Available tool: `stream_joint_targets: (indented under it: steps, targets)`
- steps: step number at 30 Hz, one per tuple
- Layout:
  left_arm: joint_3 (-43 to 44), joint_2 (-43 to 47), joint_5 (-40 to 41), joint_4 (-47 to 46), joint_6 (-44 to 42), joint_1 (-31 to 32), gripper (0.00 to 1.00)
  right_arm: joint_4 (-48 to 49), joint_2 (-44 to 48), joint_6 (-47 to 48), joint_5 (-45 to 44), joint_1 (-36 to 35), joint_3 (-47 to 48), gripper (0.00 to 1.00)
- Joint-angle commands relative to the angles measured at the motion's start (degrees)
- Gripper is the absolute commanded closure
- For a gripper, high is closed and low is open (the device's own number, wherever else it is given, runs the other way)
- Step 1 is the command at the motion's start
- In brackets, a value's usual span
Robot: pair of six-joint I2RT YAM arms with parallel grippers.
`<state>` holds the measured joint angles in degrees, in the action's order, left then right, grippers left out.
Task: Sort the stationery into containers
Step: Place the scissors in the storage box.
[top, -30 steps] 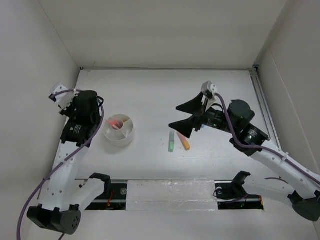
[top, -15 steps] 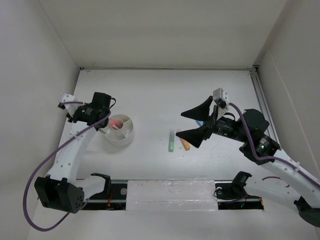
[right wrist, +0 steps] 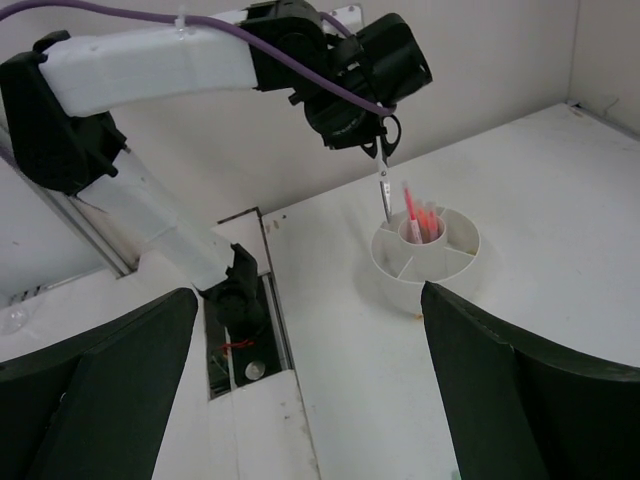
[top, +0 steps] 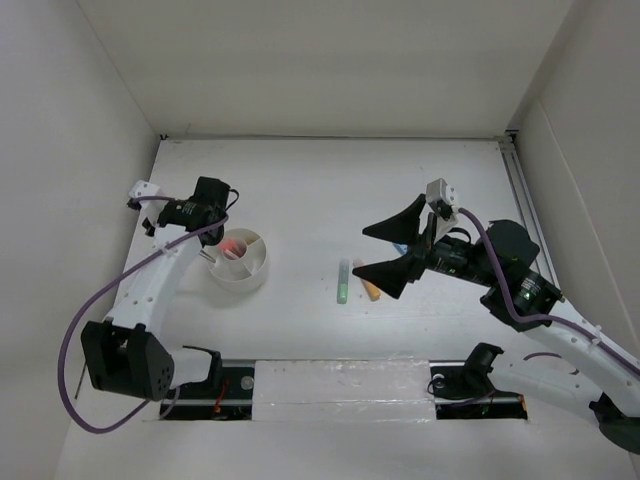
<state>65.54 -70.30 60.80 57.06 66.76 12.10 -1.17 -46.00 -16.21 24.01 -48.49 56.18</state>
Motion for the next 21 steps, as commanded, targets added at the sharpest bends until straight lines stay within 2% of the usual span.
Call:
stream_joint_targets:
  steps: [1, 6, 13, 21]
  targets:
    - [3.63, -2.90, 6.88, 1.57, 11.19, -0.84, 1.00, 0.73, 0.73, 0.91, -0.54, -0.55, 0.07, 0.00]
    - [5.38, -5.37, 6.88, 2.62, 11.82, -1.64, 1.00, 0.73, -0.40, 0.91, -0.54, -0.55, 0.07, 0.00]
    - [4.77, -4.32, 6.88, -4.40, 6.54, -2.17, 1.00, 0.73, -1.55, 1.44, -0.54, -0.55, 0.07, 0.00]
    - [4.77, -7.04, 6.88, -3.88, 7.68, -2.17, 1.00, 0.73, -2.08, 1.44, -0.54, -0.55, 0.59, 0.00]
